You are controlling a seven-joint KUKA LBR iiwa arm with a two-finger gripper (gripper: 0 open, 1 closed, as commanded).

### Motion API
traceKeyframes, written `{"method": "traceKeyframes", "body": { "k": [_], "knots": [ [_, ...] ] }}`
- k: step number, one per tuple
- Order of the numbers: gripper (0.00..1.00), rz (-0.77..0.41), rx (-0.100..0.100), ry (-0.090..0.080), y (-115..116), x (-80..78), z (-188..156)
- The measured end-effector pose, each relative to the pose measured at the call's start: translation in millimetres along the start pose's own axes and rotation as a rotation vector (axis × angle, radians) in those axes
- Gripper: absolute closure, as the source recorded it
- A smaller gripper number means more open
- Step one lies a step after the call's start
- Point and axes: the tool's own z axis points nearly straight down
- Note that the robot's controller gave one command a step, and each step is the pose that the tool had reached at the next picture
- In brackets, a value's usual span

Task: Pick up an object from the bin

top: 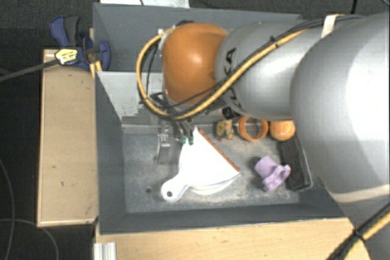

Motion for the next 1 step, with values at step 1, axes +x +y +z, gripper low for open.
{"method": "traceKeyframes", "body": {
  "k": [1],
  "knots": [
    [0.0,0.004,-0.002,-0.007,-0.9,-2.0,-5.0]
  ]
}}
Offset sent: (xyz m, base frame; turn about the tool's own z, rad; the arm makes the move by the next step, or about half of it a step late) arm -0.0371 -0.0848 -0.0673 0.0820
